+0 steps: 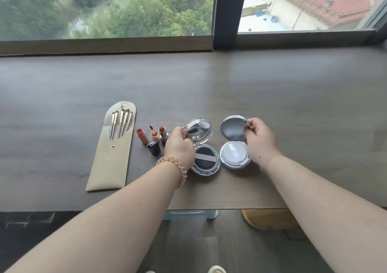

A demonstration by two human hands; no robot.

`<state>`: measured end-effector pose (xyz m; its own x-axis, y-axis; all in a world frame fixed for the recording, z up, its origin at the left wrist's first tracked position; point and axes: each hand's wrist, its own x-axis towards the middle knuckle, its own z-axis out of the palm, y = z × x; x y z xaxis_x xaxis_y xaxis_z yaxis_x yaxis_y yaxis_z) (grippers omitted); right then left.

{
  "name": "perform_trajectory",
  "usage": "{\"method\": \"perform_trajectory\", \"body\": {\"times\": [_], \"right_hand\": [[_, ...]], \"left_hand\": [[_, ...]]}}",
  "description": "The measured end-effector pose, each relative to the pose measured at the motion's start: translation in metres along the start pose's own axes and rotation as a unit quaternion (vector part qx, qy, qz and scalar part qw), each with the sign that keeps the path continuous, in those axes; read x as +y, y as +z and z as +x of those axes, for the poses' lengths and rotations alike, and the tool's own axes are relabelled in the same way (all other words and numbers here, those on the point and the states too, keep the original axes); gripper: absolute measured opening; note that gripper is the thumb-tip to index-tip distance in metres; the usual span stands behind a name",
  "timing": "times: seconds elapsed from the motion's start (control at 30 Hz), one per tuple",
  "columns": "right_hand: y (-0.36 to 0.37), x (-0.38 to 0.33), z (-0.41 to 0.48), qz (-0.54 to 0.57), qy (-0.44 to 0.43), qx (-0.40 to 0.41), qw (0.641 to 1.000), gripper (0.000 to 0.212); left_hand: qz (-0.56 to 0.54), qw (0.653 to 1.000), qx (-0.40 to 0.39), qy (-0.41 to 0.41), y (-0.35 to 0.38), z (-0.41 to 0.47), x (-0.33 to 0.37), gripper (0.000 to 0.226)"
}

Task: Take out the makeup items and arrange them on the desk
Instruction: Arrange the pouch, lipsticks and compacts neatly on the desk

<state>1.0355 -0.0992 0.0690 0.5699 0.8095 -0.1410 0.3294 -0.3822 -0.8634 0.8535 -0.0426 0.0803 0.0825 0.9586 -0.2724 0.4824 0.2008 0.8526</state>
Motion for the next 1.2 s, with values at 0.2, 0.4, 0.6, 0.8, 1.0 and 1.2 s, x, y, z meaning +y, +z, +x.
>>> {"method": "perform_trajectory", "body": {"times": [0.2, 0.4, 0.6, 0.8, 1.0, 1.2], "right_hand": [[0.006, 0.003, 0.013, -0.008, 0.01, -0.009, 1.0, 0.022], [0.014, 0.002, 0.015, -0.073, 0.019, -0.002, 0.997, 0.017], [0.008, -0.014, -0.001, -0.131, -0.01, 0.077, 0.988, 0.04], [0.011, -0.038, -0.029, -0.13, -0.126, 0.196, 0.964, 0.046], [0.067, -0.117, -0.053, -0.083, -0.255, 0.144, 0.952, 0.036], [0.161, -0.178, -0.105, -0.077, -0.331, 0.022, 0.94, 0.03]], "left_hand": [[0.04, 0.999, 0.026, -0.023, 0.007, 0.006, 0.014, 0.021], [0.024, 0.997, 0.063, -0.04, 0.008, 0.01, 0.015, 0.033], [0.044, 0.997, 0.047, -0.033, 0.006, 0.001, 0.02, 0.053], [0.071, 0.992, 0.035, 0.095, -0.017, -0.035, 0.029, 0.052], [0.063, 0.972, 0.139, 0.179, -0.099, -0.053, 0.018, 0.035], [0.125, 0.96, 0.236, 0.081, -0.222, -0.042, -0.028, 0.032]]}}
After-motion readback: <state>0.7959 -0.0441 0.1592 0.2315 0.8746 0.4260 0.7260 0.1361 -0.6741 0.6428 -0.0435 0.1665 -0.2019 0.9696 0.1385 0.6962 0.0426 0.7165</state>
